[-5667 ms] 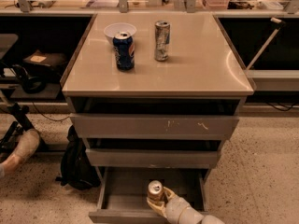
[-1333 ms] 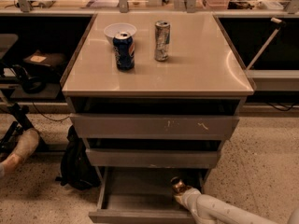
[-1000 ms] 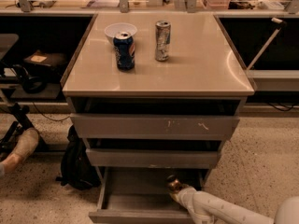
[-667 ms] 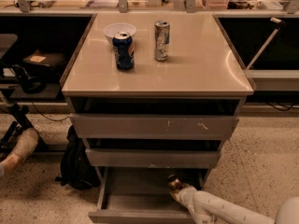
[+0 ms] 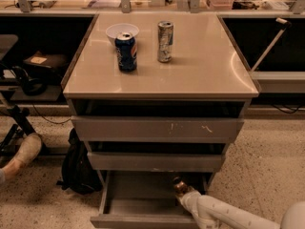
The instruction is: Place orange can into bottom drawer
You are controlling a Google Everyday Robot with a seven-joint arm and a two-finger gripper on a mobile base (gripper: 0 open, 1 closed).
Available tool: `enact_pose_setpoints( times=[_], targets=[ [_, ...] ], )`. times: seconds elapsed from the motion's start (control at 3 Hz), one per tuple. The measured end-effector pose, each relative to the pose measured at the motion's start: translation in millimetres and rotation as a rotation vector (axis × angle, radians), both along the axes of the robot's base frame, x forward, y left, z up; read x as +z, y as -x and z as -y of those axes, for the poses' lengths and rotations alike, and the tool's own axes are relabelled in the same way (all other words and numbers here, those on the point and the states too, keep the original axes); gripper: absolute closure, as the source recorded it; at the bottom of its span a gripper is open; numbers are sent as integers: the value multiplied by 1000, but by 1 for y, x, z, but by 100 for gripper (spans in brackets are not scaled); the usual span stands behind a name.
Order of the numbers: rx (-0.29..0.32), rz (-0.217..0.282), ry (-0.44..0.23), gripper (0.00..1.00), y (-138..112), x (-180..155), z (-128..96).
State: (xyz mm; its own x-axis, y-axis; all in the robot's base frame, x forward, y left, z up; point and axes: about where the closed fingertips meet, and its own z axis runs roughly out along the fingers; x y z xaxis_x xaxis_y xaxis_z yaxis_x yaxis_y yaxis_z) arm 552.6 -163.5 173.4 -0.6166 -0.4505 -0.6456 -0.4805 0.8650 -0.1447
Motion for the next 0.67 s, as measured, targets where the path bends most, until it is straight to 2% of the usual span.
enact_pose_setpoints(
  times=[0.33,0.67],
  targets=[
    [0,0,0,12,0,0,0],
    [0,0,0,0,0,0,0]
  ],
)
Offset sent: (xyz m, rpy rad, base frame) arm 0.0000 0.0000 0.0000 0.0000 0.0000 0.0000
